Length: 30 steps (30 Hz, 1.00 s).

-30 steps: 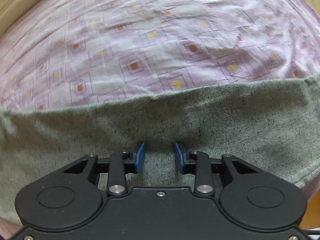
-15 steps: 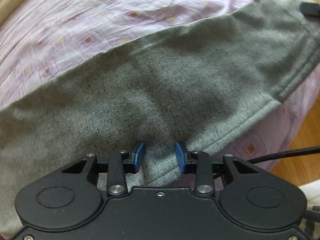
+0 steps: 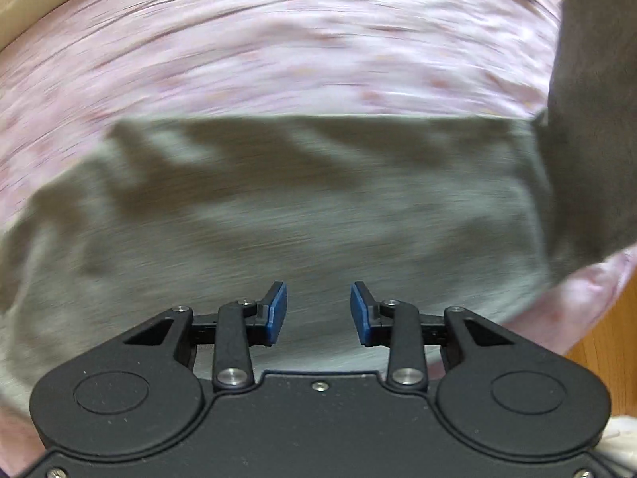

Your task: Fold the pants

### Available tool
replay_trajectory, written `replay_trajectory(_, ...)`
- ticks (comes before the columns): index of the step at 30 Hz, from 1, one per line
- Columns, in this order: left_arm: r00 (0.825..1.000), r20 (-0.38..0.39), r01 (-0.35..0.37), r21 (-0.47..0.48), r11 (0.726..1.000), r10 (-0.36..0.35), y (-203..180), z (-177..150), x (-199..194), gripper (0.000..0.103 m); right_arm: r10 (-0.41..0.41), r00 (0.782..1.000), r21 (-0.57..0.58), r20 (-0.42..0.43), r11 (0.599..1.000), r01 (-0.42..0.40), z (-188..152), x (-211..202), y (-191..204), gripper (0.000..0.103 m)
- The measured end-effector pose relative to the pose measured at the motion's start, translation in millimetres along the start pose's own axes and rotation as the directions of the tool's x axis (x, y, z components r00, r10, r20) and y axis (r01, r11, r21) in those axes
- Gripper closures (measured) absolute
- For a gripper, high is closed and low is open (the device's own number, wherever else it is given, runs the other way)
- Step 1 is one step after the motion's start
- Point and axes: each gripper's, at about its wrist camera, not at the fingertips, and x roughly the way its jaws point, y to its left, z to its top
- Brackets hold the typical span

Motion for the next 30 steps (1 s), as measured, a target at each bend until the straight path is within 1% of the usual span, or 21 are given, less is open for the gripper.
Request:
replay_trajectory(3,0.999,0.003,-0.036,-0.033,0.999,0.036,41.9,-9.7,-6.5,0.059,0.038,0.997,-0.027,-0.064,0.999,-0.04,-31.6,51.8,46.0,0.092)
replay_trajectory(4,0.999,0.004,-0.048,-0.037,0.998,0.049,53.7,-12.6,-8.3,0.059,0.035,0.995,-0.063,-0.09,0.997,-0.04,-43.4,69.1,59.5,0.092)
replay_trajectory(6,0.997,0.001,-0.071,-0.042,0.997,0.072,74.2,-18.5,-12.7,0.059,-0.007,0.992,-0.139,-0.126,0.99,-0.01,-70.2,100.1,86.5,0.092)
replay_trajectory(7,0.997,0.0,-0.08,-0.045,0.996,0.081,83.0,-20.7,-15.1,0.059,-0.021,0.988,-0.153,-0.151,0.988,-0.002,-80.5,114.5,92.9,0.088)
replay_trajectory(8,0.996,0.002,-0.085,-0.051,0.995,0.086,90.2,-22.1,-17.6,0.059,-0.028,0.981,-0.152,-0.192,0.988,-0.002,-88.4,127.3,96.3,0.087)
replay_trajectory(10,0.996,0.009,-0.089,-0.064,0.994,0.089,101.4,-22.9,-21.3,0.059,-0.021,0.962,-0.128,-0.272,0.992,-0.015,-96.8,139.3,101.4,0.085)
replay_trajectory(12,0.996,0.022,-0.082,-0.076,0.994,0.084,110.8,-22.9,-27.7,0.059,0.006,0.968,-0.13,-0.251,0.991,-0.04,-96.0,126.9,104.0,0.083)
replay_trajectory(14,0.997,0.039,-0.067,-0.087,0.994,0.071,111.6,-18.8,-30.8,0.059,0.012,0.976,-0.136,-0.219,0.99,-0.043,-88.1,109.1,96.8,0.081)
replay_trajectory(17,0.997,0.06,-0.034,-0.086,0.996,0.039,101.9,-8.1,-30.1,0.059,-0.005,0.981,-0.073,-0.196,0.997,-0.009,-76.8,88.3,72.7,0.079)
replay_trajectory(21,0.997,0.08,0.013,-0.045,0.999,-0.009,73.2,3.7,-25.7,0.058,-0.09,0.98,-0.002,-0.175,0.996,0.091,-61.6,68.8,27.2,0.08)
replay_trajectory(23,0.997,0.07,0.018,-0.018,1.0,-0.016,56.6,5.6,-16.7,0.057,-0.13,0.974,0.019,-0.185,0.99,0.136,-58.7,65.9,5.0,0.08)
replay_trajectory(24,0.998,0.057,0.015,-0.001,1.0,-0.015,48.2,5.4,-10.3,0.057,-0.156,0.968,0.021,-0.198,0.986,0.163,-56.7,67.2,-4.9,0.081)
replay_trajectory(26,1.0,0.003,0.008,0.032,0.999,-0.008,33.4,2.4,8.0,0.053,-0.19,0.958,0.003,-0.215,0.981,0.195,-53.8,70.0,-19.0,0.092)
replay_trajectory(27,0.999,-0.042,-0.004,0.051,0.999,0.006,27.2,-1.3,20.9,0.052,-0.199,0.955,-0.006,-0.221,0.979,0.202,-51.9,72.3,-24.2,0.097)
replay_trajectory(28,0.997,-0.07,-0.027,0.07,0.997,0.031,22.2,-6.1,32.1,0.048,-0.202,0.954,-0.01,-0.222,0.979,0.205,-49.8,74.8,-28.5,0.097)
replay_trajectory(29,0.998,-0.046,-0.044,0.082,0.996,0.048,17.7,-10.9,35.6,0.043,-0.2,0.954,-0.011,-0.223,0.979,0.203,-47.1,76.7,-32.1,0.097)
replay_trajectory(30,0.998,-0.028,-0.061,0.093,0.994,0.064,13.0,-13.3,35.9,0.041,-0.196,0.955,-0.014,-0.222,0.98,0.198,-44.0,81.1,-34.3,0.097)
